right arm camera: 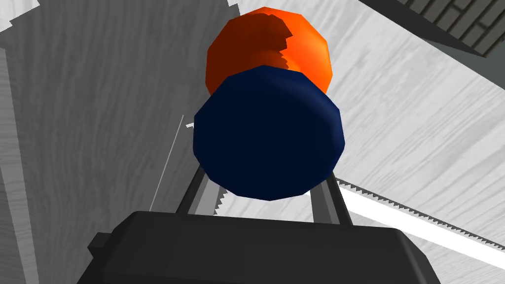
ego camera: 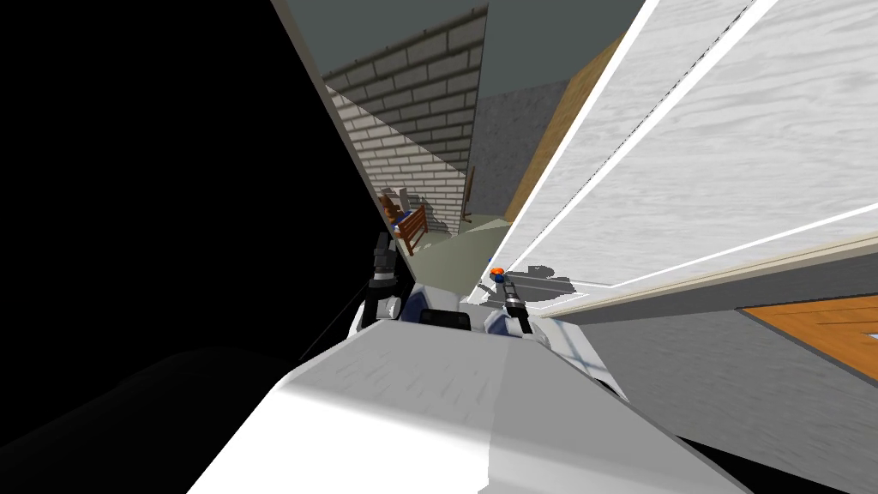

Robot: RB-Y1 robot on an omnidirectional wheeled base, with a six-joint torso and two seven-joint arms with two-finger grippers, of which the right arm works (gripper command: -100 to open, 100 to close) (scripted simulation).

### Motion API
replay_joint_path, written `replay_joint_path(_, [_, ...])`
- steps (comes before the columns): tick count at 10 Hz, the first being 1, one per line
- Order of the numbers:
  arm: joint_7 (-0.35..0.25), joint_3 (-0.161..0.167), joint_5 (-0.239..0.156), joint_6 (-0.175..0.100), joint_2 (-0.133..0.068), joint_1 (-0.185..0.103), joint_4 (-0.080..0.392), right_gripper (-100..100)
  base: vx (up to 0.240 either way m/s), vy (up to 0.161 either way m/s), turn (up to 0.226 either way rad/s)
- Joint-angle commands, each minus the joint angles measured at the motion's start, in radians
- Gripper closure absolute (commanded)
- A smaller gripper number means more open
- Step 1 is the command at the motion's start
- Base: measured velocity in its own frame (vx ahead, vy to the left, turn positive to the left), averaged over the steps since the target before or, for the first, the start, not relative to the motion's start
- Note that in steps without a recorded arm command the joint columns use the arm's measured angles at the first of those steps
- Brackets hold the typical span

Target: Pull the door open

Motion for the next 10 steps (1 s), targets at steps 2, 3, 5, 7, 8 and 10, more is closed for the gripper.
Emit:
replay_joint_path(2, [-0.068, 0.026, -0.021, -0.004, 0.016, -0.011, 0.013, 100, -0.047, -0.013, 0.034])
replay_joint_path(3, [-0.073, 0.026, -0.021, -0.004, 0.016, -0.011, 0.013, 100, -0.041, -0.017, 0.027])
replay_joint_path(5, [-0.114, 0.035, -0.039, -0.002, 0.015, -0.013, 0.013, 100, -0.039, -0.027, 0.051])
replay_joint_path(7, [-0.156, 0.044, -0.057, 0.000, 0.015, -0.015, 0.013, 100, -0.036, -0.017, 0.039])
replay_joint_path(8, [-0.196, 0.053, -0.075, 0.003, 0.015, -0.017, 0.013, 100, -0.043, -0.019, 0.051])
replay_joint_path(10, [-0.235, 0.062, -0.094, 0.005, 0.015, -0.019, 0.013, 100, -0.047, -0.019, 0.045])
